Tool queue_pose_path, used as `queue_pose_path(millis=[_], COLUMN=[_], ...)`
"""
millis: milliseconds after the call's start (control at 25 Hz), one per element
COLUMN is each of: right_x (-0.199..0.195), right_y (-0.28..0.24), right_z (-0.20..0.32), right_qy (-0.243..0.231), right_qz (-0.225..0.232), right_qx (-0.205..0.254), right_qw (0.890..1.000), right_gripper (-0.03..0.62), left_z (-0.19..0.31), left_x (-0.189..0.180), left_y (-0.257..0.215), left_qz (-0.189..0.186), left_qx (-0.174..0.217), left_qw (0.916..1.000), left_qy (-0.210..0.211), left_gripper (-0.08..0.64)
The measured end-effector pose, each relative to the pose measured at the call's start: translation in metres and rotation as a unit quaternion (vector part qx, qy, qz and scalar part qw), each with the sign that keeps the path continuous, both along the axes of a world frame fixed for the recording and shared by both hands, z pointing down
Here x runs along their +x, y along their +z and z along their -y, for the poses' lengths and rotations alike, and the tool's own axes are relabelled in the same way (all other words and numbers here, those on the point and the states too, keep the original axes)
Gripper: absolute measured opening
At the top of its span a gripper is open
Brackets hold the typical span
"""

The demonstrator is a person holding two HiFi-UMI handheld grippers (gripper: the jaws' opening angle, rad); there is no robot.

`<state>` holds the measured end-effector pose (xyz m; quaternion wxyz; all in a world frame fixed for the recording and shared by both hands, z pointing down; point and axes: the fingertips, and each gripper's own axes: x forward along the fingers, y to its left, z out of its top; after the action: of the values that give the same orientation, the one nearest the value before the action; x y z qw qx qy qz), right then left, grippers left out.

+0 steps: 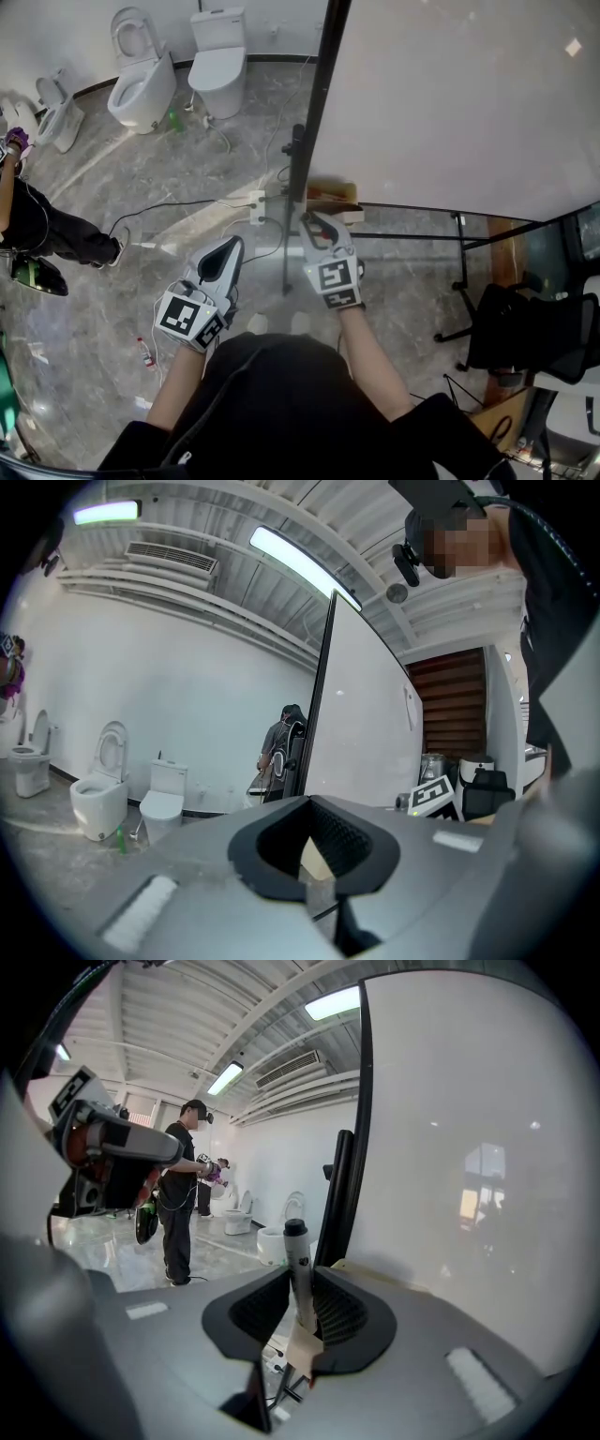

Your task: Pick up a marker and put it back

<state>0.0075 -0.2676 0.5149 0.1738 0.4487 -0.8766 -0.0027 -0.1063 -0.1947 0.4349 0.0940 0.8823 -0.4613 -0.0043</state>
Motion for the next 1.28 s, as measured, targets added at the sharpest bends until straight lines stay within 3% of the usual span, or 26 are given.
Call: queue_pose_path(millis=[640, 1280], right_x=[0.009, 0.024], right_y=[-0.028, -0.103], right_z=[-0.002, -0.025], right_qy=[0.013, 0.026], right_qz=[0.023, 0.061], right_qx=[0.032, 0.098], right_qw=[0.999, 0.993], right_gripper=[0.072, 0.072], left_z=[-0.001, 0.000], left_x=[-0.002, 0.014], left_y=[-0.008, -0.016], left_qz=[-0.002, -0.001], left_qx=[0.001, 0.032], left_qw=[1.0000, 0.9984], left_qy=[0.000, 0.048], left_gripper=[0.008, 0.008])
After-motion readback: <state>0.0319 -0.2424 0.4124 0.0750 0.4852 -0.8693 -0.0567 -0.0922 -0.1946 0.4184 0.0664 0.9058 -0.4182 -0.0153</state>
